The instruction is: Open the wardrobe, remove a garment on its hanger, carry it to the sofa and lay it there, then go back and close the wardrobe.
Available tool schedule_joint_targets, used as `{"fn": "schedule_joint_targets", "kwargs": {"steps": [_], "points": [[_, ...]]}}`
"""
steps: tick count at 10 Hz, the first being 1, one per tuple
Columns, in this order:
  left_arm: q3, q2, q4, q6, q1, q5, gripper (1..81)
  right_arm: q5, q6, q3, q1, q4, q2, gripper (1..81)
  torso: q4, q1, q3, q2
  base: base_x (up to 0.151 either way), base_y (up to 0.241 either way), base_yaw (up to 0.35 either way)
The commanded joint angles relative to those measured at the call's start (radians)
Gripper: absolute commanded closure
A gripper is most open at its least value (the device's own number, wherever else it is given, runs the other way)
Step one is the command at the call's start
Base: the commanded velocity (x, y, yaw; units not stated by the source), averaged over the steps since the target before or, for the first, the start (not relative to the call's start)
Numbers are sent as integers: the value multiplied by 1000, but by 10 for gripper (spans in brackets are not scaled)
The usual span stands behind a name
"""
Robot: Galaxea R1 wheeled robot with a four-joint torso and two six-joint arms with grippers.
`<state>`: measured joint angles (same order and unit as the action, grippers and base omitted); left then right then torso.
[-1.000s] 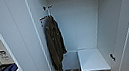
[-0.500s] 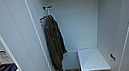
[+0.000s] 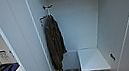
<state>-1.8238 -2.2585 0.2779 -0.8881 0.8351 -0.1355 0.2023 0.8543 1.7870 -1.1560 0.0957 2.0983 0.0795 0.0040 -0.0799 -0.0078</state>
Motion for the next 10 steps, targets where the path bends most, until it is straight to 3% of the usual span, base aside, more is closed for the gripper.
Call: {"fn": "schedule_joint_targets", "kwargs": {"steps": [1, 5, 8, 10], "points": [[41, -99, 73, 8, -110, -94, 10, -17, -6, -29, 60, 53, 14, 10, 0, 0, 0, 0, 0, 0, 0], [35, -218, 130, 8, -100, -157, 10, -27, -7, -77, 92, 149, 149, 10, 0, 1, 0, 0, 0, 0, 0], [22, -222, 238, 11, 64, -141, 10, -89, -7, 57, 54, 251, 293, 10, 0, 1, -1, 1, 0, 0, 0], [-60, -291, 345, 11, 193, -122, 10, -118, -7, 123, 52, 283, 379, 10, 0, 1, -1, 1, 0, 0, 0]]}}
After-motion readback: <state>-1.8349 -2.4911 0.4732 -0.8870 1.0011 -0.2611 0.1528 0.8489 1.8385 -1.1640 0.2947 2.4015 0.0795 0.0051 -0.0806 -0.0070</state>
